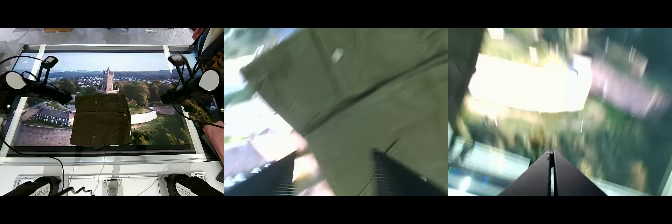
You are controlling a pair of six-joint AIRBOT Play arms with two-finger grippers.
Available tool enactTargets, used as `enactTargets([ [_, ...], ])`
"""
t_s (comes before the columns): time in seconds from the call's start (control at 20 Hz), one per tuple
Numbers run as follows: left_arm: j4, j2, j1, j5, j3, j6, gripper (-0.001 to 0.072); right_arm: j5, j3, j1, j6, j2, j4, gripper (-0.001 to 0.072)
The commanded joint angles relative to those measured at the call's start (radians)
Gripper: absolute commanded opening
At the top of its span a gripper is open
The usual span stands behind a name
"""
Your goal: Fold the clothes and pants, and hang the long-sleeved shirts on hangers.
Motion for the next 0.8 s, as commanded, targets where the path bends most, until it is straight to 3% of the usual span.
enactTargets([
  [0.0,0.222,0.0,0.019,-0.089,0.001,-0.034,0.0078,0.071,-0.219,-0.167,-0.121,-0.005,0.277,0.0031],
  [0.2,0.245,0.0,0.089,-0.151,-0.002,-0.034,0.0013,0.014,-0.528,-0.186,-0.271,-0.005,0.56,0.0032],
  [0.4,0.191,0.021,0.204,-0.222,-0.006,-0.066,0.0014,-0.15,-0.798,-0.158,-0.448,-0.006,0.925,0.0053],
  [0.5,0.174,0.077,0.277,-0.217,-0.043,-0.095,0.0014,-0.241,-0.873,-0.145,-0.463,-0.006,1.008,0.0216],
  [0.65,0.174,0.198,0.394,-0.161,-0.195,-0.081,0.0015,-0.361,-0.912,-0.092,-0.474,-0.008,1.005,0.0423],
  [0.75,0.174,0.258,0.462,-0.141,-0.311,-0.075,0.0015,-0.44,-0.912,-0.048,-0.472,-0.014,1.003,0.0455],
])
